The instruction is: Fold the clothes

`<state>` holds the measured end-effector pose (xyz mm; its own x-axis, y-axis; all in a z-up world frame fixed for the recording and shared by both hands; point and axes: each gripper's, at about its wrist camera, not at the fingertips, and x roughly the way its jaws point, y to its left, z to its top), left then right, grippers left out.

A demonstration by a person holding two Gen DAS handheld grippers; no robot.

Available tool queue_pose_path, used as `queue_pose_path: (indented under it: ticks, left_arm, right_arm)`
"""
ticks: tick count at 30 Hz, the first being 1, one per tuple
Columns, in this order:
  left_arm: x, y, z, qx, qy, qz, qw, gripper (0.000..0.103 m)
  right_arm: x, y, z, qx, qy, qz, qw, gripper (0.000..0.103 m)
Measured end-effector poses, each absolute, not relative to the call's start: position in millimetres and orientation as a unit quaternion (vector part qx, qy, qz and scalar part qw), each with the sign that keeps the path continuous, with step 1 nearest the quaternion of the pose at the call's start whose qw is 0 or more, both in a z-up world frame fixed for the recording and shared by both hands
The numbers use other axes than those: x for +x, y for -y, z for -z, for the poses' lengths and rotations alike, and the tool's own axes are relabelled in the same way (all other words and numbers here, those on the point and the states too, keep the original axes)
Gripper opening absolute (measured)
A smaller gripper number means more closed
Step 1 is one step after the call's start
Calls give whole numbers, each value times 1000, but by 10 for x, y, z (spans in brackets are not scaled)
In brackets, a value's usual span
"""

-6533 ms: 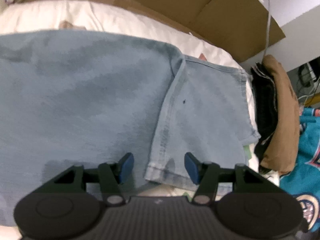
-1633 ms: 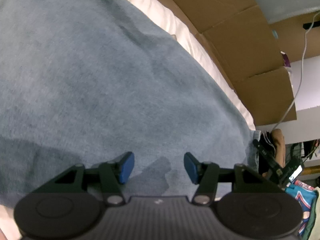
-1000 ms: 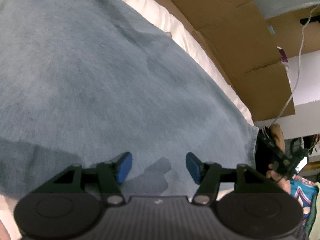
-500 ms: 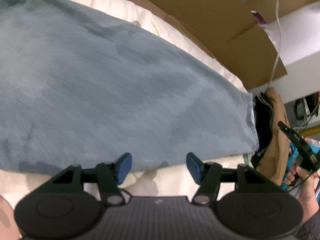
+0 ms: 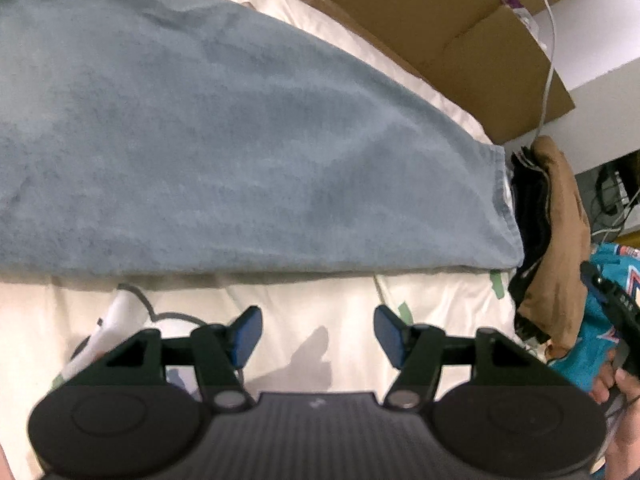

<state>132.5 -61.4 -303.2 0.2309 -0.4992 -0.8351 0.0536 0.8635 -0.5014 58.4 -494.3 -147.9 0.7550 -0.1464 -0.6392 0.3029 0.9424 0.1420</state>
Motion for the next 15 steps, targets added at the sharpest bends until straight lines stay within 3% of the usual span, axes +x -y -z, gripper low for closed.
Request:
queue_pose_path:
  ticks: [15]
  left_arm:
    - [1287,662,3335,-186,-593,174,764,69]
  right_arm:
    - [454,4635,1885,114,-380,93,913,35]
